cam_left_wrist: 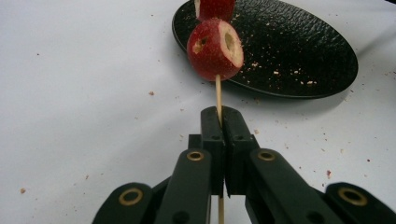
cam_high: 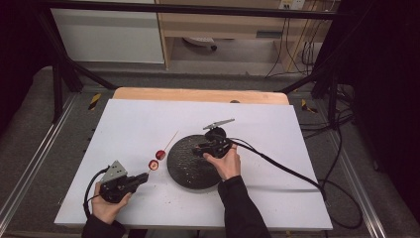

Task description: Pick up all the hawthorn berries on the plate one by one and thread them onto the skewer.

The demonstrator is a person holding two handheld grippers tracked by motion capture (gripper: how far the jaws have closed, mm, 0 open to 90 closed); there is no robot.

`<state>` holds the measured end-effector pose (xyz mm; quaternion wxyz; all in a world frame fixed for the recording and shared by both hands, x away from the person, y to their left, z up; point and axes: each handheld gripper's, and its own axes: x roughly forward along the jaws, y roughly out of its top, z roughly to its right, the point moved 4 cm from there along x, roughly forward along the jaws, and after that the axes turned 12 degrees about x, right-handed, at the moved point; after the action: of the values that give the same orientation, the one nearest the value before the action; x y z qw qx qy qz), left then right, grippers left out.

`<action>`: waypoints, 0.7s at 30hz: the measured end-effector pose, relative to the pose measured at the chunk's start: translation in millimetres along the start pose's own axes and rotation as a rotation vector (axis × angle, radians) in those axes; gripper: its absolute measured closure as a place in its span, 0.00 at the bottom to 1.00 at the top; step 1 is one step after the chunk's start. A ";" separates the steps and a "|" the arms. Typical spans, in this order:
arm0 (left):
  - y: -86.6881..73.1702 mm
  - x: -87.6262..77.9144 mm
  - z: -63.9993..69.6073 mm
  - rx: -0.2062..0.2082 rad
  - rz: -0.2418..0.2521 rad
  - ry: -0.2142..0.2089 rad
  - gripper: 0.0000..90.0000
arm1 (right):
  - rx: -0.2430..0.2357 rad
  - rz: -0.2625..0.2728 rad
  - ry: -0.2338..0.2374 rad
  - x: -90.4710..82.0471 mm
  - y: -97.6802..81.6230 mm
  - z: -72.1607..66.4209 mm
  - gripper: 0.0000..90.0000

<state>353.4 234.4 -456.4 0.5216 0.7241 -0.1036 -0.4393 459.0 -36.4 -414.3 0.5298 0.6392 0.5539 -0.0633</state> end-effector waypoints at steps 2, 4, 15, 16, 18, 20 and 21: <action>0.3 0.1 0.4 0.000 0.002 0.000 0.98 | 0.028 0.048 0.016 -1.2 -5.2 3.4 0.70; 0.7 0.8 1.2 0.001 0.003 0.000 0.98 | 0.039 0.061 0.021 -2.0 -6.6 4.0 0.70; 3.3 4.6 7.2 0.007 0.009 -0.011 0.98 | 0.153 0.257 0.118 -14.7 -20.4 10.1 0.70; 3.6 5.4 7.9 0.007 0.009 -0.011 0.98 | 0.153 0.257 0.118 -14.7 -20.4 10.1 0.70; 4.4 6.6 9.6 0.006 0.010 -0.011 0.98 | 0.167 0.293 0.131 -16.2 -23.0 11.7 0.70; 5.4 7.9 11.5 0.006 0.013 -0.011 0.98 | 0.195 0.335 0.146 -17.4 -27.1 13.1 0.70; 5.8 8.3 12.2 0.008 0.011 -0.009 0.98 | 0.195 0.335 0.146 -17.4 -27.1 13.1 0.70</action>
<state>351.0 218.7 -456.8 0.5208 0.7235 -0.1116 -0.4392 438.1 -62.0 -424.8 0.4268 0.7737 0.4678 0.0187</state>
